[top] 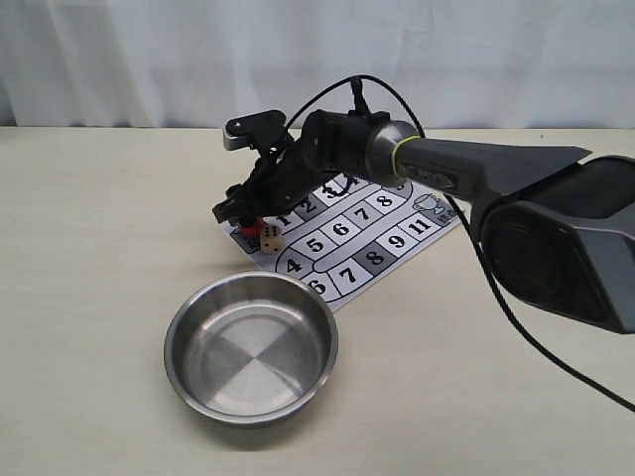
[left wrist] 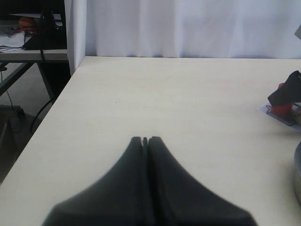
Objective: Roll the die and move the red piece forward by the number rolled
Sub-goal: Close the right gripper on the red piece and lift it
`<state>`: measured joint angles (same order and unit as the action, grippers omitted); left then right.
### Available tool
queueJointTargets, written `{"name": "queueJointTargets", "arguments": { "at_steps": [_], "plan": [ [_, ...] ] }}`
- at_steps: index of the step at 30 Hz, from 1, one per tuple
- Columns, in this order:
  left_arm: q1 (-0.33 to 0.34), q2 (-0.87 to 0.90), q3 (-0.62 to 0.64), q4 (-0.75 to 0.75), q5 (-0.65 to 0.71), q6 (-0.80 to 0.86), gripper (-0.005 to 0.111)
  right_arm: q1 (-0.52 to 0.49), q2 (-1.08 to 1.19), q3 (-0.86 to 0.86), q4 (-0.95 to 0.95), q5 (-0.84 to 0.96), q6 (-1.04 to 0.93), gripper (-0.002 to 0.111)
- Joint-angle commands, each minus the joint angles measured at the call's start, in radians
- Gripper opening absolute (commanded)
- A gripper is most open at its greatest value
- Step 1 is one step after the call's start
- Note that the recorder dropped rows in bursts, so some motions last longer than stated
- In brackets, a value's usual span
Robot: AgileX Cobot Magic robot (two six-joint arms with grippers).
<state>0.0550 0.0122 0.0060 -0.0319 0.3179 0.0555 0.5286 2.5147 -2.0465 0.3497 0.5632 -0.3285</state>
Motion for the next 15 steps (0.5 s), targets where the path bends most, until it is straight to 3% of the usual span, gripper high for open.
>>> {"name": "queueJointTargets", "arguments": {
  "at_steps": [1, 15],
  "plan": [
    [-0.008, 0.0, -0.006, 0.001, -0.012, 0.0, 0.0, -0.002, 0.002, -0.005, 0.005, -0.028, -0.008, 0.062],
    [-0.008, 0.0, -0.006, 0.001, -0.012, 0.0, 0.0, -0.002, 0.002, -0.005, 0.005, -0.037, -0.008, 0.062]
  ]
}}
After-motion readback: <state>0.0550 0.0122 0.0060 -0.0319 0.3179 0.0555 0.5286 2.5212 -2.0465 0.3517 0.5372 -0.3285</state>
